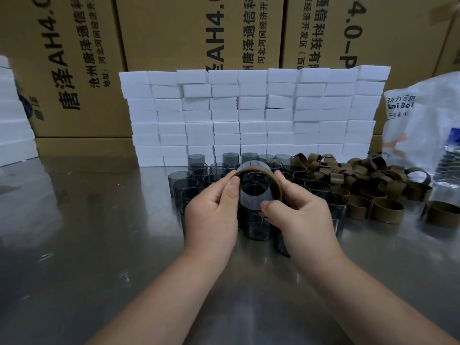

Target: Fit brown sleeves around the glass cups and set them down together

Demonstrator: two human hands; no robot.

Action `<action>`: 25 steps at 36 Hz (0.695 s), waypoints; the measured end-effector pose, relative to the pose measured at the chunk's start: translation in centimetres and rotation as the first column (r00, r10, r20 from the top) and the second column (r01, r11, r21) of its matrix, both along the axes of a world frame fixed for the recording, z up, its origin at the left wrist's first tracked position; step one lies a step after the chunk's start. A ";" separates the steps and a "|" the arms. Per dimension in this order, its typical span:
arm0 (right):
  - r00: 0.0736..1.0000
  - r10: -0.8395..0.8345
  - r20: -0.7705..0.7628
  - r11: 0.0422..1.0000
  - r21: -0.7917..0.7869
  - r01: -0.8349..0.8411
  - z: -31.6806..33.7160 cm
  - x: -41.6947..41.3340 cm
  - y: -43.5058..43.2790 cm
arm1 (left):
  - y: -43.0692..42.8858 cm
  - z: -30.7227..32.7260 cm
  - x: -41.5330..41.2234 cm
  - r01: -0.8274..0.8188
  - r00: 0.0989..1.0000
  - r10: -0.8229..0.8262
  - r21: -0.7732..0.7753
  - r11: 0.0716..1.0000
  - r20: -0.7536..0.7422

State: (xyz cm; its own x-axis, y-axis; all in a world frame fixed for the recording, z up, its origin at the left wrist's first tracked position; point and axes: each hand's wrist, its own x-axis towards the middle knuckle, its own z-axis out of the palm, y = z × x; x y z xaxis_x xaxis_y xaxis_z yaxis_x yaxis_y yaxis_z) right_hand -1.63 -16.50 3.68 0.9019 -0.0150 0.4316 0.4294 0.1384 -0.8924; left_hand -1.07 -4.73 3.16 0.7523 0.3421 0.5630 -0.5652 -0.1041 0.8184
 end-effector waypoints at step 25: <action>0.999 -0.040 -0.011 0.998 0.051 0.041 0.2 0.2 0.2 | 0.1 0.7 0.0 0.131 0.989 -0.142 -0.180 0.975 -0.049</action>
State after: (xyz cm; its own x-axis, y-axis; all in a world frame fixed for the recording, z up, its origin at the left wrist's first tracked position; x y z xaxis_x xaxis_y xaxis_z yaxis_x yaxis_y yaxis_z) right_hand -1.42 -16.31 3.86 0.9045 -0.0732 0.4201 0.4264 0.1664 -0.8891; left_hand -1.07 -4.66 3.88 0.8302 0.3232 0.4542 -0.5119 0.1195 0.8507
